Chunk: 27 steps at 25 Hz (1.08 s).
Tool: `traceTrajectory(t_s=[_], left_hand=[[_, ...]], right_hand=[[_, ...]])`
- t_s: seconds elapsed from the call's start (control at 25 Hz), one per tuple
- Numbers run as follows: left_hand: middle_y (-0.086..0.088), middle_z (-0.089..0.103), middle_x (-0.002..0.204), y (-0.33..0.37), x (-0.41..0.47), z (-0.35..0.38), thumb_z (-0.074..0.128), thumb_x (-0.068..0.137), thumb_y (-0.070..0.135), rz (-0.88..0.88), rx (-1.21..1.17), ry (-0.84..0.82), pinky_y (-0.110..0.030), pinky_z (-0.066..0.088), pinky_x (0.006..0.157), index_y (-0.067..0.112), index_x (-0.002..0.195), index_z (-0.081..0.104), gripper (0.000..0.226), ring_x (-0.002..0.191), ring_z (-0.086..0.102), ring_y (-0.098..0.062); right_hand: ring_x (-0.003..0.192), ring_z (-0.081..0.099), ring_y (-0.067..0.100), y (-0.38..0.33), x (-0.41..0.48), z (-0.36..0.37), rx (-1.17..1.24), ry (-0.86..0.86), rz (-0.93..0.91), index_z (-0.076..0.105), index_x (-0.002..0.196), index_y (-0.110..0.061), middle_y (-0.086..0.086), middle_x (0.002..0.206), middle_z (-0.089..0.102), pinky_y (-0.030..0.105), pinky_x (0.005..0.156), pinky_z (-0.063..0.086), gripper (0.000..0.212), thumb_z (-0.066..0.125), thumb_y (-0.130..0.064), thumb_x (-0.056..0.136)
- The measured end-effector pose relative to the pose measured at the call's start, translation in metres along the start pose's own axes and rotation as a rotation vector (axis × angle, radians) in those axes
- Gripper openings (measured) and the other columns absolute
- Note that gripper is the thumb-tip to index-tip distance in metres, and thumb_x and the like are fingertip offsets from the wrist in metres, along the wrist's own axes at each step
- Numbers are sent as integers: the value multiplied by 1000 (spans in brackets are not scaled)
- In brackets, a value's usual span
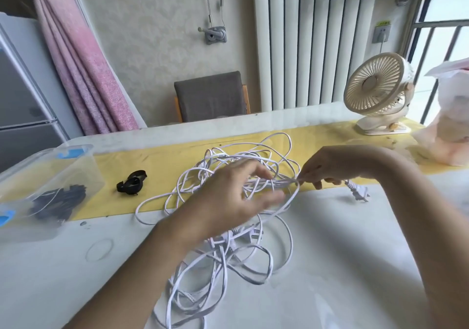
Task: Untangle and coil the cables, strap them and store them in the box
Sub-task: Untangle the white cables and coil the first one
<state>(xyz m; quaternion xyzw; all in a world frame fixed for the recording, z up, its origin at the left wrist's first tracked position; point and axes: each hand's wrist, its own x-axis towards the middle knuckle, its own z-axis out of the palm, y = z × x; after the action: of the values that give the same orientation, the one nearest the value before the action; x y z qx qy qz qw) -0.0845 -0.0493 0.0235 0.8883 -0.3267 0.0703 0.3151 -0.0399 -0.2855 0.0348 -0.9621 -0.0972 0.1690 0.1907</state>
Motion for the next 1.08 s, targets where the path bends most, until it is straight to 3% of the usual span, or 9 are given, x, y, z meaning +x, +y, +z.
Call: traceTrajectory(t_s=[0.12,0.24,0.32,0.44,0.6,0.76,0.88,0.96,1.08], left_hand=[[15,39,136,13,2,26,66,73,60,-103,303,-264,-21,29,103,31,134,38,73,127,33,-3],[-1,36,143,-2,12,36,61,82,41,-86,579,-279,-31,25,109,17,138,33,67,132,30,-18],[-3,35,145,-13,15,28,58,83,32,-153,535,-262,-29,27,109,16,140,32,64,133,32,-18],[1,38,147,-28,19,5,54,88,24,-292,384,-212,-20,31,98,22,143,32,59,130,39,-15],[5,55,130,-58,27,-5,53,86,16,-392,225,-167,-18,37,83,26,129,53,44,107,53,-11],[4,57,119,-76,38,4,56,79,8,-384,263,-193,-19,40,84,26,125,58,49,106,54,-12],[3,64,93,-85,41,8,65,78,16,-409,307,-117,-21,40,68,20,101,66,24,85,58,-14],[2,56,68,-88,38,5,68,79,24,-401,299,-91,-25,35,57,15,82,66,9,67,53,-16],[4,43,56,-94,36,-2,68,85,26,-434,40,-42,-25,30,51,16,66,55,25,51,41,-11]], right_hand=[[40,29,7,-1,0,3,181,-106,-42,69,68,-38,-3,56,58,17,45,30,35,55,-21,94],[39,23,9,0,3,5,250,-179,-38,69,102,-38,-1,50,55,16,43,26,30,51,-14,96],[40,23,9,1,4,3,243,-194,-27,64,116,-37,-2,49,54,15,42,25,35,49,-11,96],[41,31,9,2,7,4,230,-172,-49,63,119,-34,-2,58,63,17,47,32,41,45,-6,96],[52,41,7,-6,15,11,139,2,-108,68,113,-32,-10,74,68,14,53,36,39,48,-5,94],[71,51,4,-15,20,19,86,99,-164,70,106,-38,-5,84,69,19,66,37,24,61,-21,90],[67,54,-2,-20,23,24,113,170,-177,73,102,-34,-13,81,70,14,63,41,19,66,-25,87],[55,51,-11,-22,25,25,95,233,-189,73,98,-32,-23,66,64,4,53,37,17,64,-23,88],[57,52,-4,-23,27,26,64,318,-194,67,90,-32,-14,66,62,9,52,37,21,53,-16,93]])
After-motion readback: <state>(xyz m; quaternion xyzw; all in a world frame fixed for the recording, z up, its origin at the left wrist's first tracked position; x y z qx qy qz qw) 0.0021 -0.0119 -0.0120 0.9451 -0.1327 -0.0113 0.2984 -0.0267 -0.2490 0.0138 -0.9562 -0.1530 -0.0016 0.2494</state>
